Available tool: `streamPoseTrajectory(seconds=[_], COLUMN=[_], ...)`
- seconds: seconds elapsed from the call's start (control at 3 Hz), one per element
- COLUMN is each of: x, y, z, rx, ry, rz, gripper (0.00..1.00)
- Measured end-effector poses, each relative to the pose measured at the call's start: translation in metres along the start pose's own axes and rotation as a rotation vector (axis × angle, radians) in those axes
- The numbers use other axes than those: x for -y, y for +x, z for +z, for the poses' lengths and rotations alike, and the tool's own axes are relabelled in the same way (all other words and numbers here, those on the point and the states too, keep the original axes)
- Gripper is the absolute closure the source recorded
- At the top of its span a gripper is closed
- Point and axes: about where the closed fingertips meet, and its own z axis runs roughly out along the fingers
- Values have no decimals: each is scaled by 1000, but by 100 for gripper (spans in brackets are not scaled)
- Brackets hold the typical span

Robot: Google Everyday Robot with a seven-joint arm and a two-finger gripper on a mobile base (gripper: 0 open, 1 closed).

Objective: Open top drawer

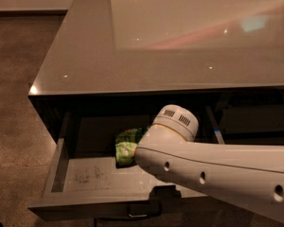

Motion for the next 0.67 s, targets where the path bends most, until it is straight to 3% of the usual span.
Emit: streamPoseTrajectory(seconds=[0.67], x=[0], y=[0], z=[0], rx=[0], ry=[0], rz=[0], gripper=[35])
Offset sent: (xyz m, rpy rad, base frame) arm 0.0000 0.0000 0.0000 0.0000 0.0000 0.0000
